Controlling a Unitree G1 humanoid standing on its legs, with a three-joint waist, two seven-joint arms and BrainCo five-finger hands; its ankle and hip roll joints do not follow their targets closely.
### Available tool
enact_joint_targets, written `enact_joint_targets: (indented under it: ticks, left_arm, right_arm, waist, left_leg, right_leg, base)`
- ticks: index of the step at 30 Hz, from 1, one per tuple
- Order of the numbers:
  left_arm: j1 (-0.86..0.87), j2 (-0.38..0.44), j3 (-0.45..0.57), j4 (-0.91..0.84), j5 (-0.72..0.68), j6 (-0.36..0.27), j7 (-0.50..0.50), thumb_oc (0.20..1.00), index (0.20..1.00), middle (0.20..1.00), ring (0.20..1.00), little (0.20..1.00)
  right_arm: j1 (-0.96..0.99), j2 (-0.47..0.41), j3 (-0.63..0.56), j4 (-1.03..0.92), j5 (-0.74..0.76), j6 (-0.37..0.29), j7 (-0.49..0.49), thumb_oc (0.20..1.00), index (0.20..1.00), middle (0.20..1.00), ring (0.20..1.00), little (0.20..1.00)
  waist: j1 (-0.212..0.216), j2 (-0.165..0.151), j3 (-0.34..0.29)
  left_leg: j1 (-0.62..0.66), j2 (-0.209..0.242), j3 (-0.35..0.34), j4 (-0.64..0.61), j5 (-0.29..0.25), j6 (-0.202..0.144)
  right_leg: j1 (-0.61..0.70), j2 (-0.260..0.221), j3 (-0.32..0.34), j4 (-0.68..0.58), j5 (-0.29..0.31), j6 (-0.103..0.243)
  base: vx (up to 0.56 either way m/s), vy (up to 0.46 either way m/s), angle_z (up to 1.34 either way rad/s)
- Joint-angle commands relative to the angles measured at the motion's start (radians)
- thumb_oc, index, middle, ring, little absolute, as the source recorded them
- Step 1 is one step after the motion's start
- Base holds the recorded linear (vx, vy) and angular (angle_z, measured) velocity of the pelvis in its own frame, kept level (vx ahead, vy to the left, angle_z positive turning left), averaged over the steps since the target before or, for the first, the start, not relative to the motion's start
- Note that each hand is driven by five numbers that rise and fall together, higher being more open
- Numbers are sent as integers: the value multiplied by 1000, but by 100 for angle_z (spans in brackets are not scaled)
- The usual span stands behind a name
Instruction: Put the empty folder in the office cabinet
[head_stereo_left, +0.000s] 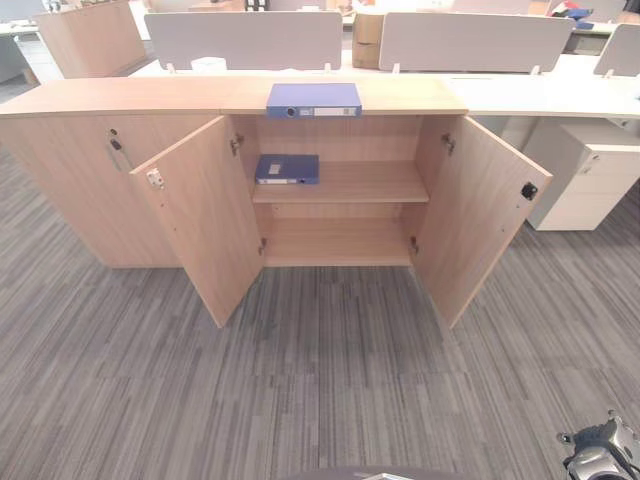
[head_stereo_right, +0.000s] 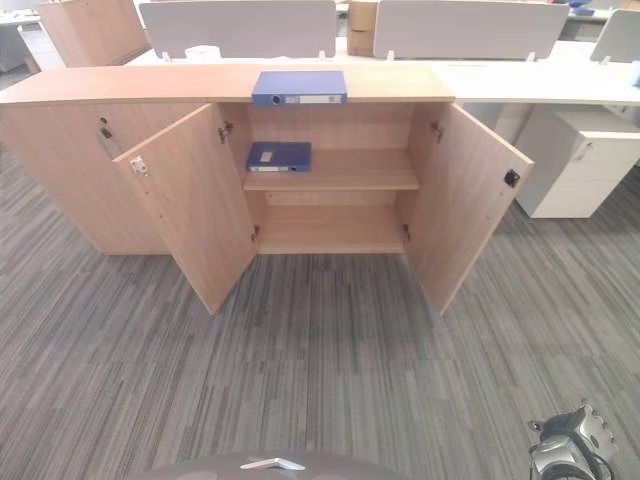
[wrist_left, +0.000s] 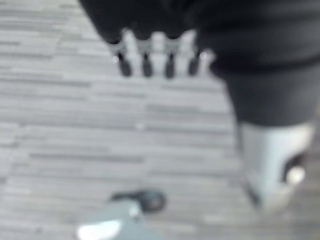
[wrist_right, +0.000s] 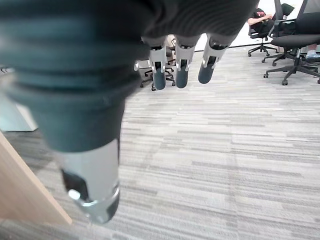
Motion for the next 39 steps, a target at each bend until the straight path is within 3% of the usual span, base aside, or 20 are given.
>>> enact_joint_targets:
  ticks: [1,7,13,29,36,39]
  left_arm:
    - [-54,0,-2,82,-41,-9,13,1000,1000,1000,1000,1000]
    - [-79,23,-3,112,-24,6,-9,1000,1000,1000,1000,1000]
    - [-82,36,-9,120,-6,15,-37,1000,1000,1000,1000,1000]
    - [-84,46,1,102,-44,13,-46,1000,1000,1000,1000,1000]
    - [-92,46,4,90,-84,5,-43,1000,1000,1000,1000,1000]
    - [-95,55,7,84,-99,1,-49,1000,1000,1000,1000,1000]
  right_arm:
    - [-57,35,54,81,82,-11,33,1000,1000,1000,1000,1000]
    - [-51,176,121,220,221,-15,192,1000,1000,1000,1000,1000]
    - [-45,211,147,272,250,4,282,1000,1000,1000,1000,1000]
    - [-19,205,151,270,219,8,297,1000,1000,1000,1000,1000]
    - [-17,200,156,255,239,-1,293,1000,1000,1000,1000,1000]
    - [-21,193,161,243,247,-9,292,1000,1000,1000,1000,1000]
  waist:
    - [4,8,4]
    - [7,5,-9]
    - [7,7,-4]
    - [9,11,51]
    - [7,17,77]
    - [12,14,101]
  left_leg:
    - [-8,35,47,0,-113,-48]
    - [10,38,48,0,-117,-53]
    - [15,41,39,0,-115,-55]
    - [-27,61,27,0,-90,-66]
    - [-52,91,12,0,-68,-83]
    - [-79,98,20,75,-80,-85]
  right_leg:
    - [42,-70,-64,2,-75,94]
    - [62,-71,-71,2,-86,86]
    - [69,-67,-79,2,-95,80]
    - [26,-56,-111,28,-100,70]
    - [-20,-24,-110,63,-136,43]
    - [-22,-21,-106,85,-156,25]
  base:
    - [0,0,0]
    - [43,-27,-7]
    - [27,-16,1]
    - [7,-49,6]
    - [69,-91,8]
    - [67,-69,8]
